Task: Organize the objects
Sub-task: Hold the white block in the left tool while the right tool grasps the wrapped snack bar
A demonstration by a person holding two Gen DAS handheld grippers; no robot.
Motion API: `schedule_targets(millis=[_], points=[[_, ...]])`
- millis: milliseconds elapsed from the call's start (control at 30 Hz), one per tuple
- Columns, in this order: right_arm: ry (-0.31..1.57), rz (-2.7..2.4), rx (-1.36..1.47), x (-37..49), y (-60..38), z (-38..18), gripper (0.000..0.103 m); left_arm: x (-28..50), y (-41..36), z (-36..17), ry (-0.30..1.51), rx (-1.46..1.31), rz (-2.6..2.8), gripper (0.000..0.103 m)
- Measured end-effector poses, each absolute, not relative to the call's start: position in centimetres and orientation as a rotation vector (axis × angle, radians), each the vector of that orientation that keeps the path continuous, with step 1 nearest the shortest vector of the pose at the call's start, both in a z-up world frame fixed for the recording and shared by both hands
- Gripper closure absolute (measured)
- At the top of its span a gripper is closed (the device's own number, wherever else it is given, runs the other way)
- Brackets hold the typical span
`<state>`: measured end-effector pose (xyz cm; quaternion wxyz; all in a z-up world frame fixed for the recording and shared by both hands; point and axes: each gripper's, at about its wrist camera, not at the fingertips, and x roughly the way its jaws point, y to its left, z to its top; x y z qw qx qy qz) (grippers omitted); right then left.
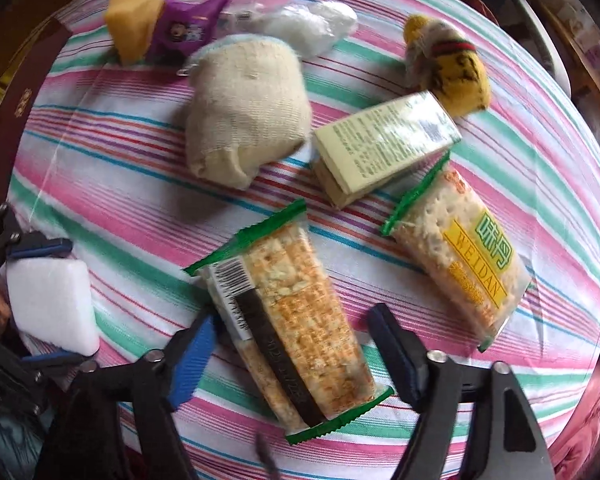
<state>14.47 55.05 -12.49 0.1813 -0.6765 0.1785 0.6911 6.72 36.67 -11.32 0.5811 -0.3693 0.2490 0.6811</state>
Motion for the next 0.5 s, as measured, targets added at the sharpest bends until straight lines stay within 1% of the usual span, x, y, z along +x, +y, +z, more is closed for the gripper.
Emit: schedule_targets(millis=[33,67,133,267,333,367,433,467,500], points=[[0.519,1.935,-1.911,14.7,55.3,-12.6,0.013,6.8,36.7,-11.3,0.583,-0.862,1.594,0.035],[0.535,1.92,-1.914,14.9,55.5,-12.8,0.01,6.8,36.6,-11.3,0.585,-0.859,1.598,0.036],[0.553,1.887,-1.929,15.2,55.7,-13.1,0.0,6.9,36.5,-11.3,0.582,-0.855,1.605,0.037],[0.541,1.862,-1.937,15.6,55.5,-13.2,0.0,7.2,36.2,-11.3,0.578,-0.85,1.629,0.039],[0.529,1.883,-1.925,15.9,55.1,-12.8,0.009,7.2,36.0,-11.2,0.573,-0.852,1.639,0.041],[0.523,1.896,-1.919,16.1,54.8,-12.6,0.012,7.2,35.9,-11.2,0.57,-0.854,1.644,0.042],[0.513,1.913,-1.908,16.3,54.4,-12.2,0.022,7.2,35.7,-11.1,0.565,-0.858,1.651,0.042],[0.507,1.921,-1.902,16.4,54.2,-12.1,0.025,7.1,35.6,-11.1,0.561,-0.863,1.655,0.043],[0.499,1.933,-1.893,16.4,53.9,-11.8,0.032,7.1,35.5,-11.0,0.558,-0.868,1.658,0.043]])
